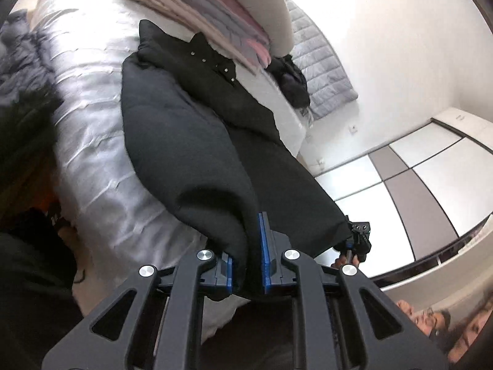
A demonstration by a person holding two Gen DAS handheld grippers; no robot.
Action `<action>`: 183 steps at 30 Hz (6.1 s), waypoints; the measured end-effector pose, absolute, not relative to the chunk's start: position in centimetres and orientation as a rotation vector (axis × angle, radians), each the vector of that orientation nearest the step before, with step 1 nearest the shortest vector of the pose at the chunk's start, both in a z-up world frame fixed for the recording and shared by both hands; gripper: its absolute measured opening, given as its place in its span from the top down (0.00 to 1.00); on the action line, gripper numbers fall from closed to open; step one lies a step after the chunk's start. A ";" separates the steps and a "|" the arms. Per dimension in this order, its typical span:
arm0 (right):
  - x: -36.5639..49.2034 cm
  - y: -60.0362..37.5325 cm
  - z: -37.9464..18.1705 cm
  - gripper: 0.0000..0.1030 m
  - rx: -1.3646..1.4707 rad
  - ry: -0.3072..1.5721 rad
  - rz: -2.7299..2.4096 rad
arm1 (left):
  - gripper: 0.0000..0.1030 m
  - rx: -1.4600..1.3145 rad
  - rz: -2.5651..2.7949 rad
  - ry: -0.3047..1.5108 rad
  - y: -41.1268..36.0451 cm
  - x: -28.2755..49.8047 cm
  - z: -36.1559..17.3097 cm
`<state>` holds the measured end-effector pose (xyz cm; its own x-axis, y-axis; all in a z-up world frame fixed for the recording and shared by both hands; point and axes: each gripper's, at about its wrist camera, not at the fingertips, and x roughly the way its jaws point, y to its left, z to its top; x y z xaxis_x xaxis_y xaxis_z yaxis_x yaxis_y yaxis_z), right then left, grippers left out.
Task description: Fold large clothes
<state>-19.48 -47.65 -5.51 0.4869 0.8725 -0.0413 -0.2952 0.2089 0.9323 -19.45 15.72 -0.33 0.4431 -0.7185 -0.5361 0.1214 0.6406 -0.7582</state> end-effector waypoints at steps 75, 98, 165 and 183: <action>14.7 -46.7 -11.7 0.66 1.366 0.696 0.440 | 0.80 -1.158 -0.309 0.863 21.6 13.5 -9.1; 14.1 -39.4 -12.3 0.19 0.867 0.595 0.268 | 0.29 -0.846 -0.178 0.605 17.1 12.1 -4.9; -6.7 -48.9 -16.7 0.06 1.342 0.679 0.105 | 0.15 -0.878 -0.138 0.895 19.3 -10.9 -10.6; -5.0 -47.7 -18.4 0.06 1.347 0.756 0.187 | 0.12 -0.850 -0.074 0.872 16.7 -7.7 -12.1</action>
<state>-5.03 -47.75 -18.43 0.7532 0.5344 -0.3836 0.2947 0.2473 0.9231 -7.74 16.71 -12.09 0.6621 -0.3843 -0.6434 -0.2696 0.6789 -0.6830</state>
